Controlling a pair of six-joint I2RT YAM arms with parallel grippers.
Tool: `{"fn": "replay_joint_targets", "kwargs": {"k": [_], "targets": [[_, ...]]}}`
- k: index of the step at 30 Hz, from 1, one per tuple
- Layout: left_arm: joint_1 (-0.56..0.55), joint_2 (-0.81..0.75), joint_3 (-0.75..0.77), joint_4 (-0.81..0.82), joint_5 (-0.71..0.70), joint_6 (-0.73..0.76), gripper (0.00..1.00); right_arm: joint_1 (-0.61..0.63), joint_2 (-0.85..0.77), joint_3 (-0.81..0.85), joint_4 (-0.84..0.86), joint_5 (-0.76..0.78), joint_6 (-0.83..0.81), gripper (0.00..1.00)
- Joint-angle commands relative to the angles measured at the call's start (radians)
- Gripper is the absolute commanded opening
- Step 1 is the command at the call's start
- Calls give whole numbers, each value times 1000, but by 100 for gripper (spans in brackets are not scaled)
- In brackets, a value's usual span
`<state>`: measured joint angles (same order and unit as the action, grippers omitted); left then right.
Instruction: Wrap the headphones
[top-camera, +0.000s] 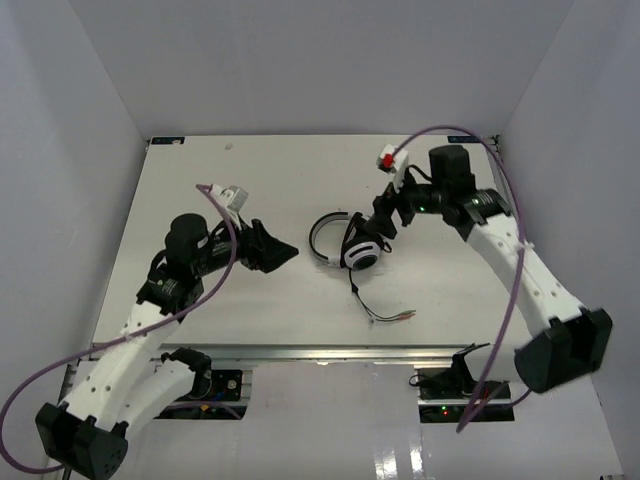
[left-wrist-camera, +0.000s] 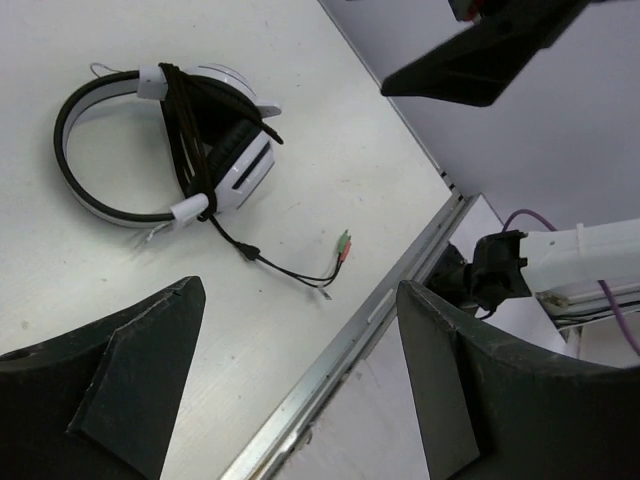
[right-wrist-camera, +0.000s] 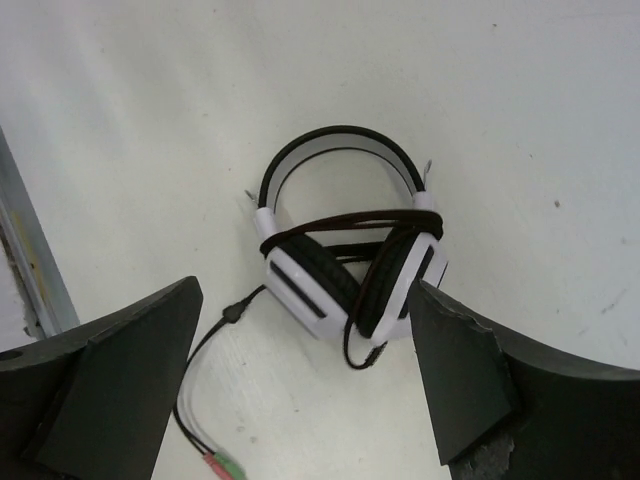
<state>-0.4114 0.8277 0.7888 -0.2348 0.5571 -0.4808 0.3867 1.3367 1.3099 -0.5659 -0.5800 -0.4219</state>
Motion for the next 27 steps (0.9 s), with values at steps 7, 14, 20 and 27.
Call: {"fn": "replay_joint_targets", "kwargs": {"k": [7,14,20,27], "targets": [[5,-413,-202,68,-188,-147,98,-111,-481,-392,292,453,292,90],[5,-526,-169,-106,-282,-60,98,-202,-589,-457,272,470,356,90],[5,-582,-166,-165,-291,-43,98,-227,-605,-466,270,523,358,90],[5,-606,-181,-186,-293,-30,98,-250,-608,-463,232,432,304,90]]}}
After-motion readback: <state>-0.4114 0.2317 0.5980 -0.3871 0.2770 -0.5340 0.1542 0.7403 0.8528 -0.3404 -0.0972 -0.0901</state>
